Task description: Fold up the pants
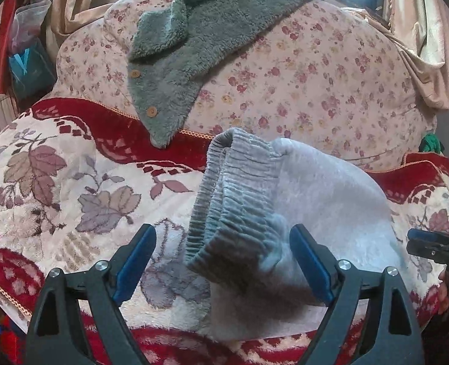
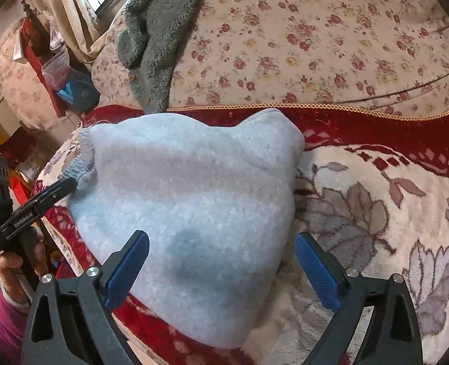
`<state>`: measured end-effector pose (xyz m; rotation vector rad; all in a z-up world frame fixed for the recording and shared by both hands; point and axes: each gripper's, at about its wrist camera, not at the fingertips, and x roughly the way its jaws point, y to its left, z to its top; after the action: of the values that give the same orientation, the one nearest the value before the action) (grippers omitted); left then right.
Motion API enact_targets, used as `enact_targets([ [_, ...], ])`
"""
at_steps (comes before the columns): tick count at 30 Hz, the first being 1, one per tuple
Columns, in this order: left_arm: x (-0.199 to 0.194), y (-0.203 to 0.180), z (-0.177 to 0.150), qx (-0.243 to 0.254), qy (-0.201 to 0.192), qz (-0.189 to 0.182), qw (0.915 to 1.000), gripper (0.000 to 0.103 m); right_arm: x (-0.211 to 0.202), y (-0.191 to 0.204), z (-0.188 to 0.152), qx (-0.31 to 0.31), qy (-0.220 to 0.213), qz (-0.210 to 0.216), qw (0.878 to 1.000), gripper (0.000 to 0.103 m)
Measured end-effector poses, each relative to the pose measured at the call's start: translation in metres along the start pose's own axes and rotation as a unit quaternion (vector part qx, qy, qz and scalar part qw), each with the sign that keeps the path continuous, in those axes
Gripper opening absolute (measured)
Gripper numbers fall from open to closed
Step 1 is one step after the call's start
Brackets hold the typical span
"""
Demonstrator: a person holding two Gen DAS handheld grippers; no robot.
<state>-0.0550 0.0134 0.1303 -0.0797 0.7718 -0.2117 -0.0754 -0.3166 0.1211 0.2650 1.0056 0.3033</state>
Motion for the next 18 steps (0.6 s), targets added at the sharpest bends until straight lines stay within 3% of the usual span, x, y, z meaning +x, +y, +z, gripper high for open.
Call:
enact_targets([
  [2, 0.002, 0.003, 0.000, -0.008, 0.002, -0.008, 0.9999, 0.089, 0.001, -0.005, -0.002, 0.010, -0.001, 0.009, 1.000, 0.100],
  [5, 0.005, 0.008, 0.003, -0.036, 0.010, -0.048, 0.9981, 0.090, 0.008, -0.015, -0.004, 0.034, 0.011, 0.031, 0.999, 0.103],
  [8, 0.008, 0.007, 0.005, -0.055, 0.012, -0.085, 0.9948, 0.097, 0.015, -0.027, -0.006, 0.071, 0.022, 0.061, 0.995, 0.103],
  [11, 0.016, 0.005, 0.005, -0.056, 0.015, -0.090, 0.9943, 0.099, 0.022, -0.038, -0.007, 0.103, 0.023, 0.080, 0.991, 0.103],
  [18, 0.056, 0.012, -0.012, -0.055, 0.067, -0.091, 0.9921, 0.102, 0.048, -0.051, -0.008, 0.127, 0.048, 0.109, 0.985, 0.103],
])
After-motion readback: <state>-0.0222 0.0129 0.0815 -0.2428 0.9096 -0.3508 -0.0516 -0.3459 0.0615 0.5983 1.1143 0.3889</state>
